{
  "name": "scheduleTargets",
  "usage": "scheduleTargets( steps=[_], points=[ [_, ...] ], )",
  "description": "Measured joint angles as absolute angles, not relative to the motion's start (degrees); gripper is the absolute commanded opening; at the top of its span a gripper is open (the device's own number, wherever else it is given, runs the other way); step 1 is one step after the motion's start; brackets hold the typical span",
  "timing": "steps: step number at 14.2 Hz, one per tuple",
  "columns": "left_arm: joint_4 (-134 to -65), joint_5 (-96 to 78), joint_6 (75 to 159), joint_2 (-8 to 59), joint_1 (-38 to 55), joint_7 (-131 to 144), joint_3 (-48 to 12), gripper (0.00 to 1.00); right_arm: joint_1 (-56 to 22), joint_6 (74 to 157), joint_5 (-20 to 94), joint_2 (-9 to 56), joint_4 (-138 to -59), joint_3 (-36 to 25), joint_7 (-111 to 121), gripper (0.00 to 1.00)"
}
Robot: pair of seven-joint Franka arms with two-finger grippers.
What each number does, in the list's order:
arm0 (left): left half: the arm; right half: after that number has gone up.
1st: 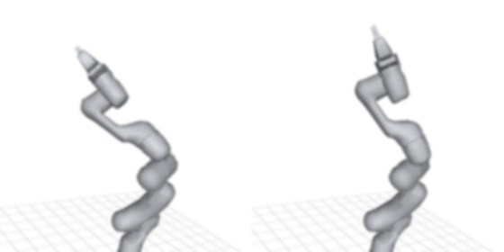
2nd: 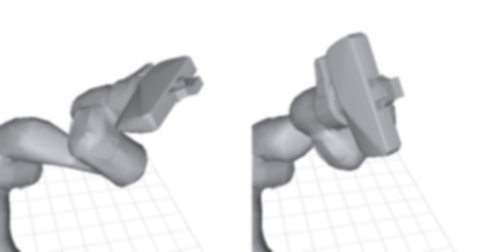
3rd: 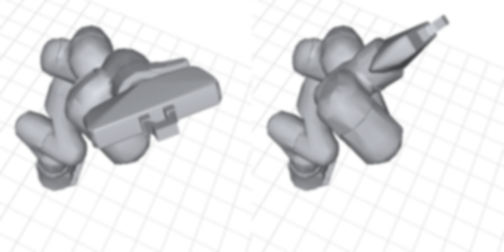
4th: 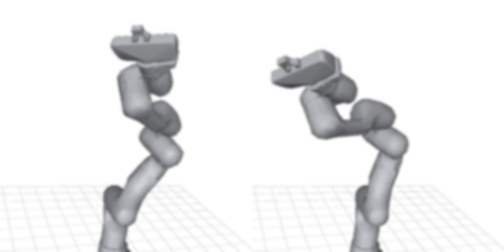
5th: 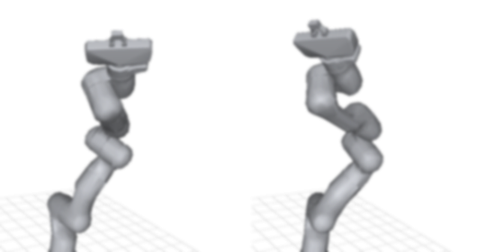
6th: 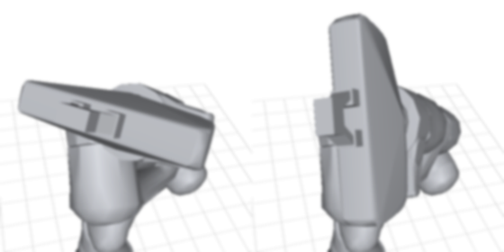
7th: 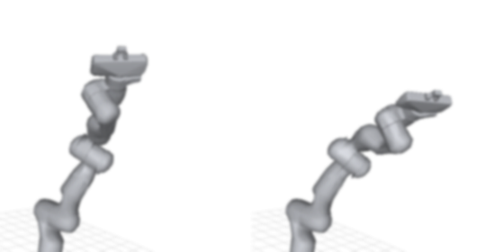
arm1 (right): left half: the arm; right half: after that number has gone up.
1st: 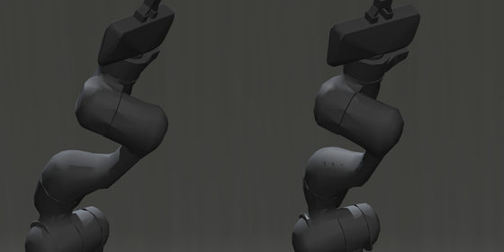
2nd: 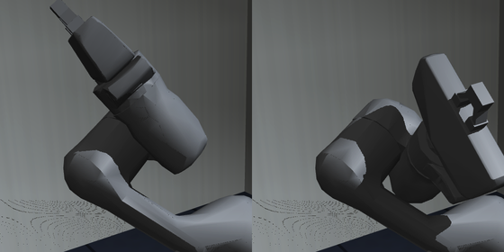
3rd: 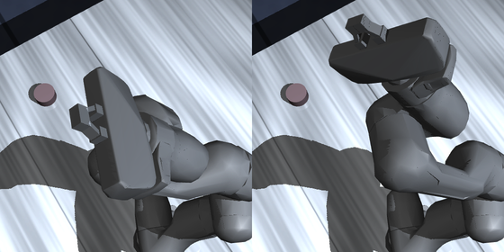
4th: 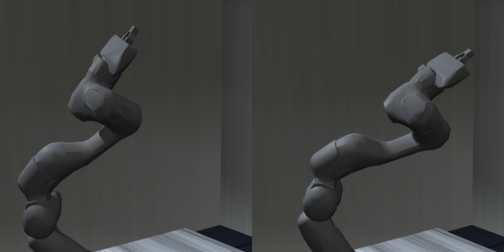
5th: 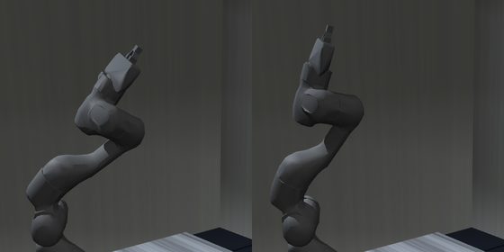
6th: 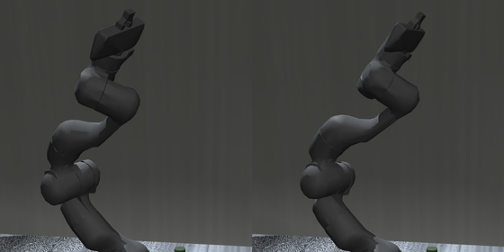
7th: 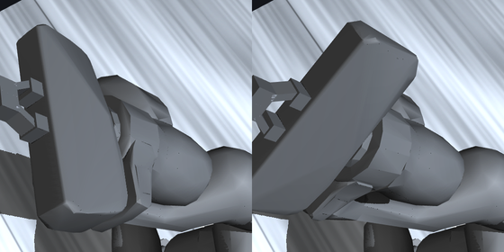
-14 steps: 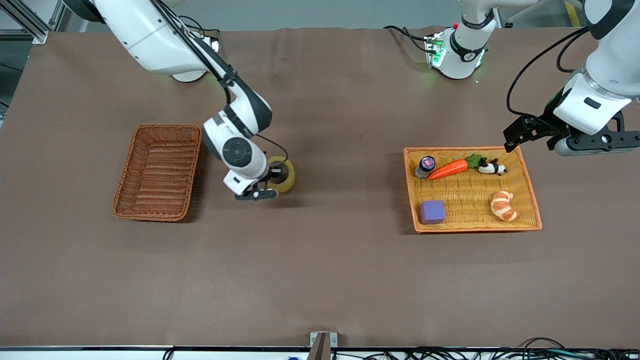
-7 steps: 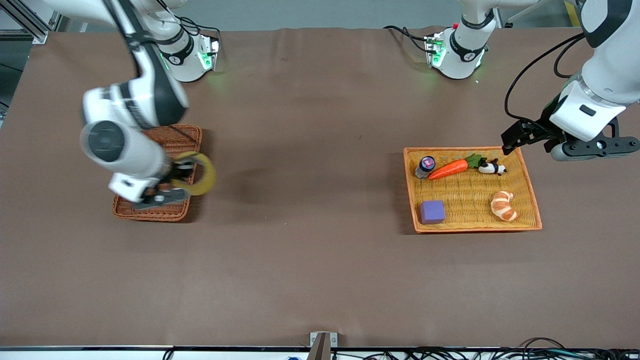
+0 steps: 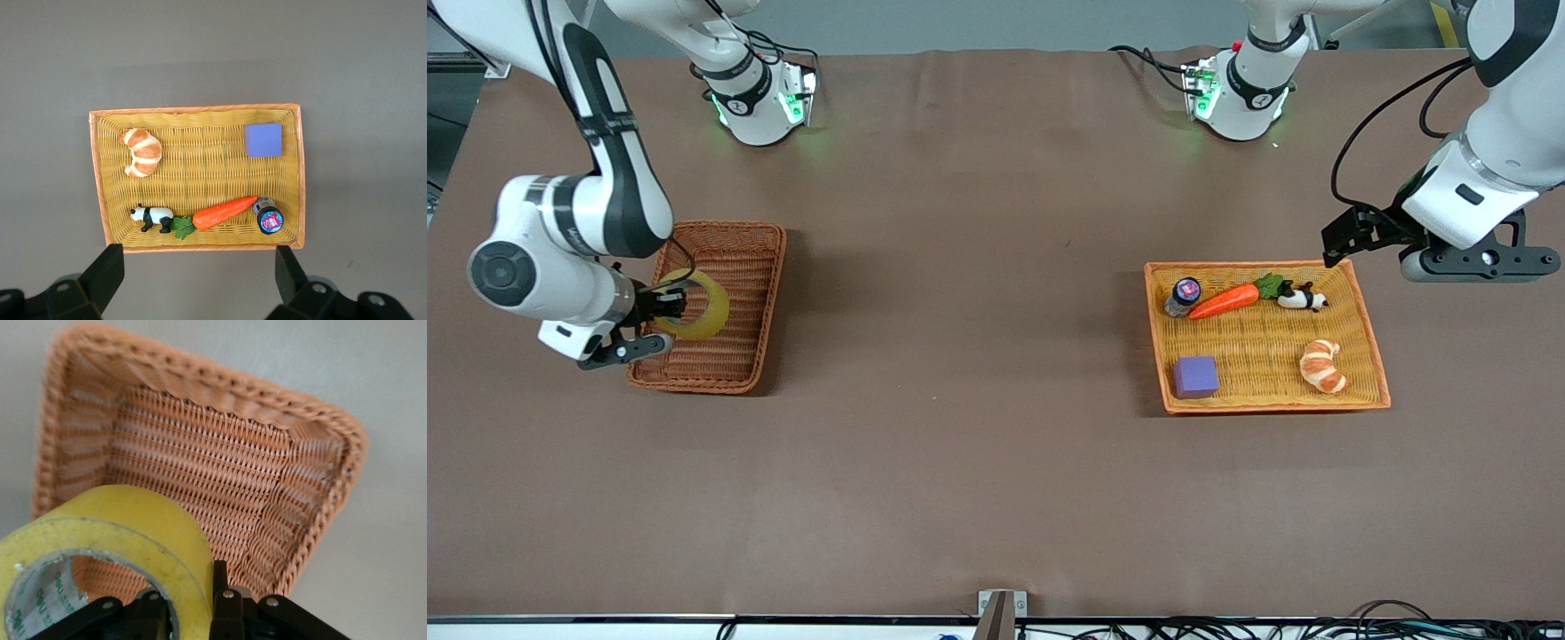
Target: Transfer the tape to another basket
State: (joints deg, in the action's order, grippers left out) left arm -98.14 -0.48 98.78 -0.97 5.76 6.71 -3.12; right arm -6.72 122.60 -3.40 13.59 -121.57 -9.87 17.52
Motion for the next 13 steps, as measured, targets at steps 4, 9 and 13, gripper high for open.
scheduleTargets(
  steps=[4,9,13],
  points=[
    [-98.14,-0.49,98.77,-0.96,5.56,6.68,-3.06,1.0,-6.63,128.22,-3.4,15.91,-126.18,-12.05,18.91,0.17],
    [-98.14,-0.53,98.77,-0.54,4.83,6.64,-2.92,1.0,-6.3,130.42,-0.47,19.21,-126.83,-12.47,19.02,1.0],
    [-98.08,-0.53,98.77,-0.48,4.38,6.63,-2.88,1.0,-6.3,130.47,2.66,18.24,-124.39,-12.45,18.96,1.0]
  ],
)
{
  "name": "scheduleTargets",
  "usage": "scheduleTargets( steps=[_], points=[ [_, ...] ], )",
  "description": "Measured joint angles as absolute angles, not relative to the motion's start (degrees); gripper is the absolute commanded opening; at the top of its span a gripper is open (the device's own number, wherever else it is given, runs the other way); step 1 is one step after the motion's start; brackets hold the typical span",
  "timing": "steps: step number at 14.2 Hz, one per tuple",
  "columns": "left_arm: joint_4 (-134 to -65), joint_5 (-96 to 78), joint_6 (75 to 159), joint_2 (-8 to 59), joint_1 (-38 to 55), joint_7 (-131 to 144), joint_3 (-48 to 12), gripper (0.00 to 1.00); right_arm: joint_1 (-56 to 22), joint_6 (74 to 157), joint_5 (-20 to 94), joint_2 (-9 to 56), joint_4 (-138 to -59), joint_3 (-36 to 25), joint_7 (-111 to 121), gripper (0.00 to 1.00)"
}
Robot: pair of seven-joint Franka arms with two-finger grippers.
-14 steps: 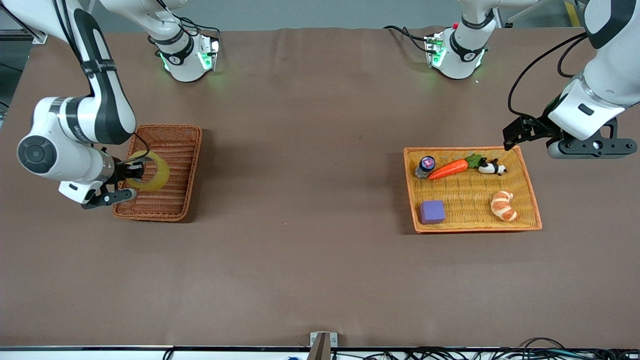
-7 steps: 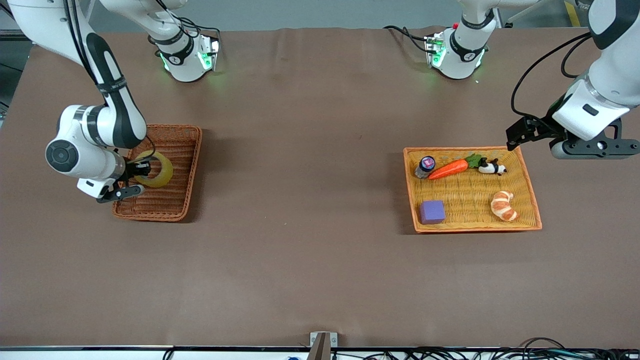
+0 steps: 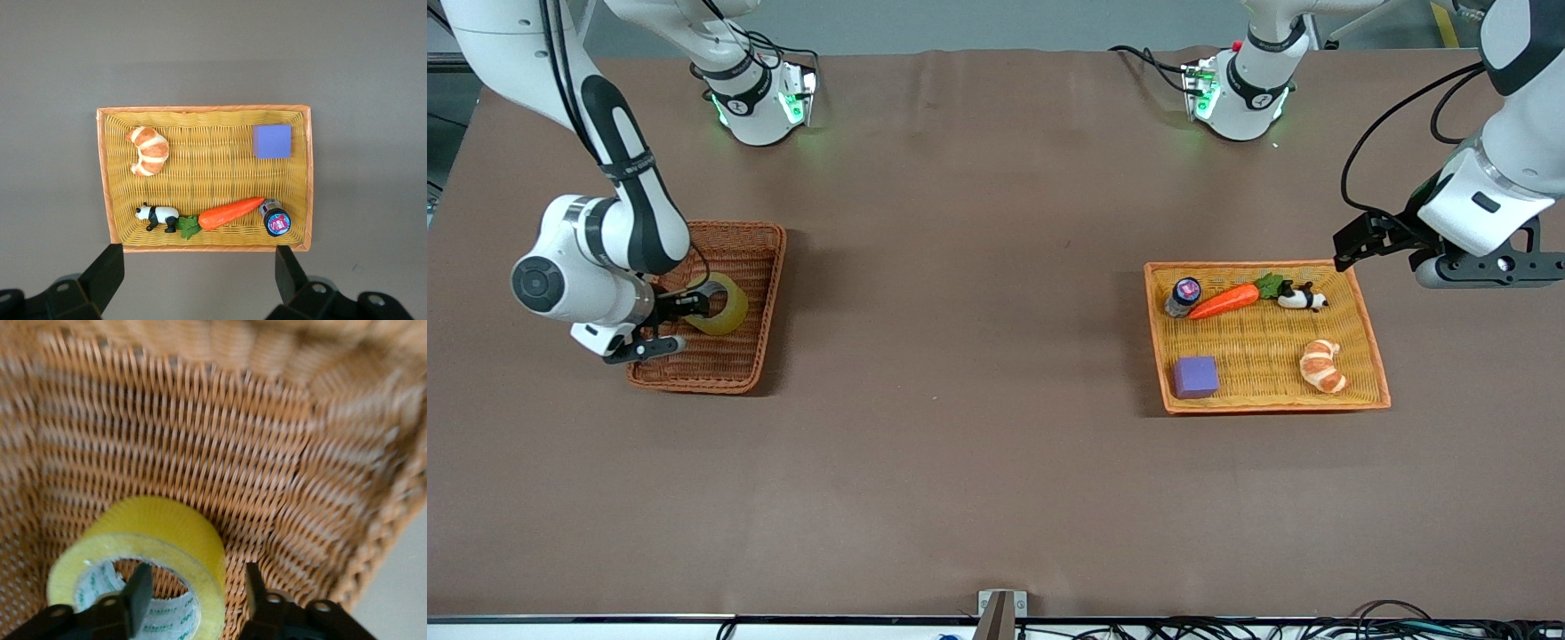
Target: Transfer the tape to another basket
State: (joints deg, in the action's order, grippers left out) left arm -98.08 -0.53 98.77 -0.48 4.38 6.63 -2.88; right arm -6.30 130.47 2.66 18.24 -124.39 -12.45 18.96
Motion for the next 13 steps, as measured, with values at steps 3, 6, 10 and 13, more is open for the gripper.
scheduleTargets(
  steps=[3,6,10,13],
  points=[
    [-98.08,-0.53,98.77,-0.32,4.37,6.63,-2.86,1.0,-6.29,126.14,3.26,14.13,-117.76,-12.39,16.7,1.0],
    [-98.07,-0.53,98.77,0.06,4.37,6.63,-2.86,1.0,-6.3,119.66,3.29,11.65,-109.33,-11.86,14.7,1.0],
    [-98.05,-0.53,98.77,0.53,4.37,6.63,-2.86,1.0,-6.32,110.54,3.29,11.33,-96.59,-11.14,13.97,1.0],
    [-98.01,-0.53,98.77,0.54,4.38,6.64,-2.86,1.0,-6.18,100.75,3.29,9.59,-89.33,-11.2,13.35,1.0]
  ],
)
